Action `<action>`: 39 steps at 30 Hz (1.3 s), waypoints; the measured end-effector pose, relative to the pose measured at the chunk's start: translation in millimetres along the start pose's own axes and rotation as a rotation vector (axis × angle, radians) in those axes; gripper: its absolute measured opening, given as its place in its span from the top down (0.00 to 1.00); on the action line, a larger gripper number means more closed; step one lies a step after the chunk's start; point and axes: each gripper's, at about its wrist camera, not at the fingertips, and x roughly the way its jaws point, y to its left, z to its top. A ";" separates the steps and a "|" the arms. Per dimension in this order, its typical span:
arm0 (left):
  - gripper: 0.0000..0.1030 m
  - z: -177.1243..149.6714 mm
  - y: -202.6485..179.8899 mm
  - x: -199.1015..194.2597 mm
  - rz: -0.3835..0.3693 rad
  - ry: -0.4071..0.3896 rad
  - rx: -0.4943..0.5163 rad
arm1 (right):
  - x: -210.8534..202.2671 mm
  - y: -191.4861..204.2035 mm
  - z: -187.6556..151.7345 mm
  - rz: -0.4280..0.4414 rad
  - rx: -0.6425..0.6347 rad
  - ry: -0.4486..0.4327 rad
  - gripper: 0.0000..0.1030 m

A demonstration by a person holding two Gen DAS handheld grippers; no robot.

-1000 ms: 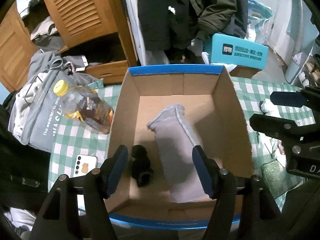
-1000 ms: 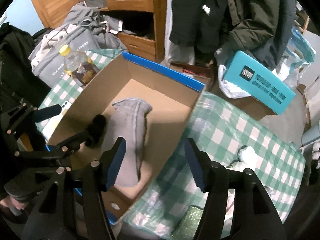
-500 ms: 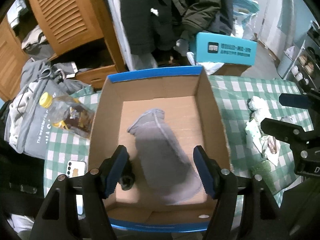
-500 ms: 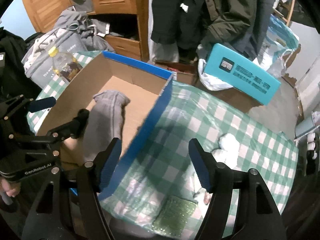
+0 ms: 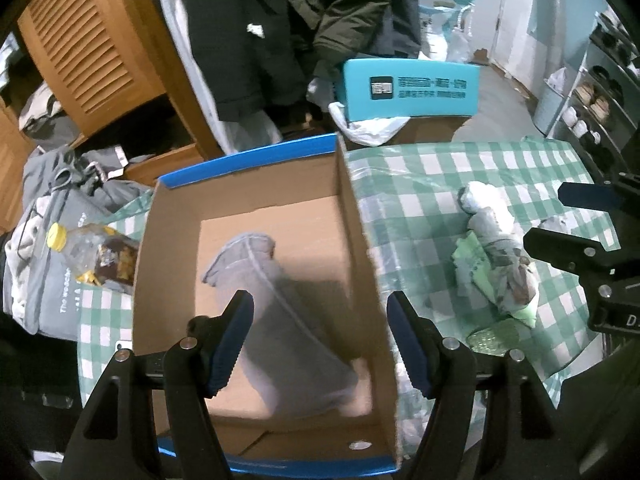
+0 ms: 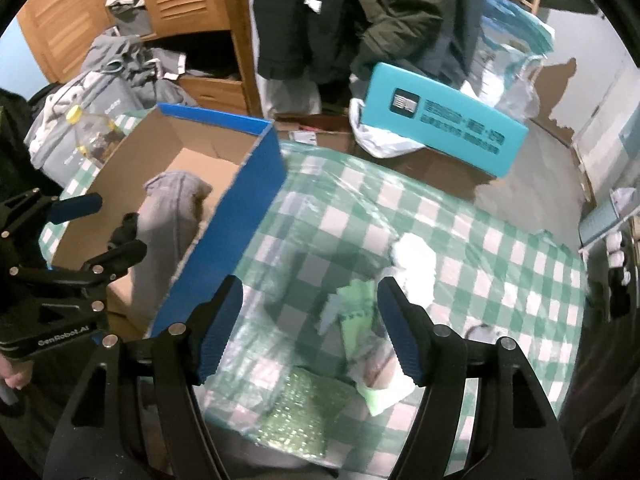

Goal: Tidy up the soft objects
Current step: 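Withdraw both grippers from the box back over the table pile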

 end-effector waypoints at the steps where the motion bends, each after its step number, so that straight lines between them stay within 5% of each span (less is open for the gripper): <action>1: 0.31 1.0 -4.2 0.5 -0.002 0.002 0.005 | 0.2 -5.1 -2.3 -0.002 0.009 0.002 0.32; 23: 0.30 18.0 -82.9 18.4 -0.050 0.042 0.125 | 4.1 -92.5 -46.7 -0.040 0.167 0.034 0.32; 39: 0.30 24.2 -110.2 58.1 -0.096 0.133 0.115 | 9.9 -130.9 -62.3 -0.078 0.228 0.054 0.32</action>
